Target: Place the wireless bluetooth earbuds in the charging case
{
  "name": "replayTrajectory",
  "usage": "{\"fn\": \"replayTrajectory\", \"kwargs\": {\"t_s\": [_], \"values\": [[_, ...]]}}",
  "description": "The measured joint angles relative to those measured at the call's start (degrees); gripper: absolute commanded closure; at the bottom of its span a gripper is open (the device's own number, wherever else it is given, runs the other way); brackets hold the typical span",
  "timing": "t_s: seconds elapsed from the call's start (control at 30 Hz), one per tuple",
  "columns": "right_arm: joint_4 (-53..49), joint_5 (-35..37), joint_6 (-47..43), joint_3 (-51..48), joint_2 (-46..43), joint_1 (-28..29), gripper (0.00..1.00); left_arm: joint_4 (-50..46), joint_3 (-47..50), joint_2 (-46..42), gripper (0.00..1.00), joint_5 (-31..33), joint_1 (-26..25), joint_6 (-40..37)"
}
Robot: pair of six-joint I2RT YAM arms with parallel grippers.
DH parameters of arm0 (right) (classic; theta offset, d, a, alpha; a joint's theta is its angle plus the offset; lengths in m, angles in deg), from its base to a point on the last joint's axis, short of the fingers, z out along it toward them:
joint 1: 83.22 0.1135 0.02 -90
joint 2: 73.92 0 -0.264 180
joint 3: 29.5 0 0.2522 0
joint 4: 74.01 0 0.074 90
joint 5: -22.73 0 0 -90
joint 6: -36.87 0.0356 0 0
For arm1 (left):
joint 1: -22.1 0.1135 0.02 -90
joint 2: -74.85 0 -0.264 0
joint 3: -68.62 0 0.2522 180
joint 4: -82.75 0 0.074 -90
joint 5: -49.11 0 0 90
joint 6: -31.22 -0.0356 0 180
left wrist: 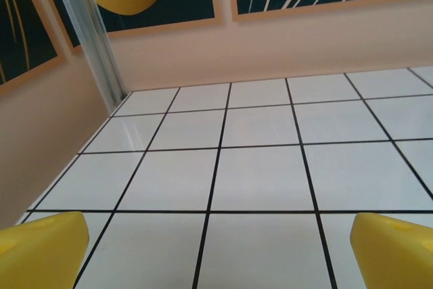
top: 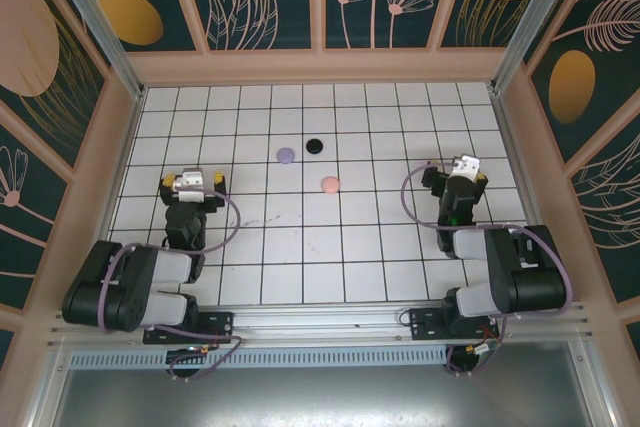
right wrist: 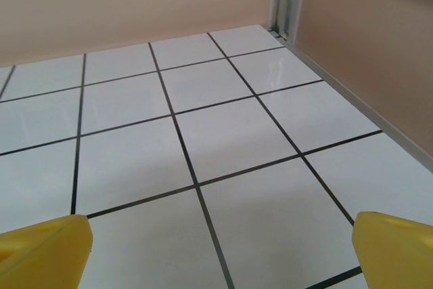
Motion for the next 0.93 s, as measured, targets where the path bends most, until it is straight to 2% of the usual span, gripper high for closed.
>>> {"fn": "replayTrajectory", "kwargs": {"t_s": [0.2,0.37,0.93], "values": [[12.35,-7.1,-0.72,-3.56,6.1,-3.41,0.01,5.53,-0.5,4.81,0.01,-7.89,4.96,2.75],[12.2,-13.46,-0.57,-1.88,7.45,-6.91,0.01,1.53,-5.64,7.41,0.01,-12.92,8.22,5.44],[12.15,-19.02,-0.66,-1.03,7.45,-6.91,0.01,-1.07,-7.61,7.45,0.01,-13.22,9.49,8.13]]}}
